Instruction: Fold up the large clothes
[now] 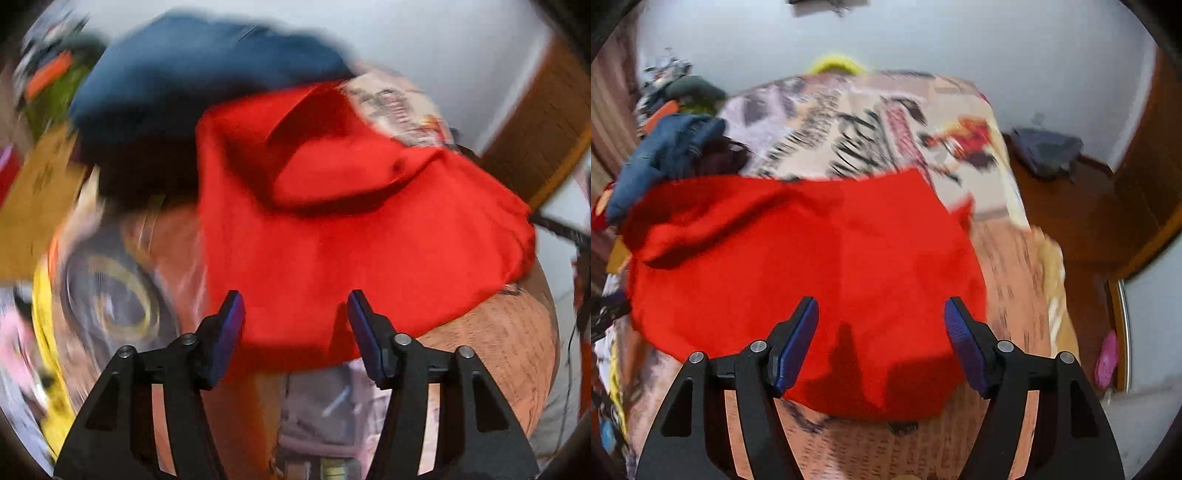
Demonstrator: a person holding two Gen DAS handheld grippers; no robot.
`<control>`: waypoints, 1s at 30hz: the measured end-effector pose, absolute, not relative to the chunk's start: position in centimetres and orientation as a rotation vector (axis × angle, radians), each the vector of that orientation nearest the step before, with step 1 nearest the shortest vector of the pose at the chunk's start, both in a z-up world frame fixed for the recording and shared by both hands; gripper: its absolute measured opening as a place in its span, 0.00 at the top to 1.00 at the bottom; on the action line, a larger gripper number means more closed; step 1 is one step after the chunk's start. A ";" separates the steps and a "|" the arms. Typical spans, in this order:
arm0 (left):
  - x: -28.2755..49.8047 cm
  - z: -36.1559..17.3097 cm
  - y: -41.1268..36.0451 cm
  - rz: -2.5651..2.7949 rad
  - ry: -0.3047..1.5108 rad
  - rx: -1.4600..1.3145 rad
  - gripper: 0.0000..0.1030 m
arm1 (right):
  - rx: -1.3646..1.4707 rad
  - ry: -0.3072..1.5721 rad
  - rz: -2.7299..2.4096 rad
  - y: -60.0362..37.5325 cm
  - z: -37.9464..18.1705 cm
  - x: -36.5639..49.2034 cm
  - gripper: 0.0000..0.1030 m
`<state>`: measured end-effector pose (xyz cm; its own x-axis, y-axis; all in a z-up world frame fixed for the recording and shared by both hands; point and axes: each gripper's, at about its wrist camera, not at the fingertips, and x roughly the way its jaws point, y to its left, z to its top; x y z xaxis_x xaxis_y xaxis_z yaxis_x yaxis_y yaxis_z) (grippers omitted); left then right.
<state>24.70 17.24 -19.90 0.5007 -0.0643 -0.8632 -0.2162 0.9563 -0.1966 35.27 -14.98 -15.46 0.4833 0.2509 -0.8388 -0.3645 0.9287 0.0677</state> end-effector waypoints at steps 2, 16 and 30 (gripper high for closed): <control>23.8 -21.5 18.8 0.183 1.058 -0.362 0.44 | -0.098 1.019 0.310 -16.4 -16.7 35.4 0.35; 25.4 -25.1 19.6 0.094 1.081 -0.588 0.39 | 0.281 1.113 0.380 -20.7 -19.7 36.5 0.34; 22.3 -19.5 19.0 0.095 0.980 -0.616 0.87 | 0.304 1.017 0.421 -19.3 -17.2 33.8 0.87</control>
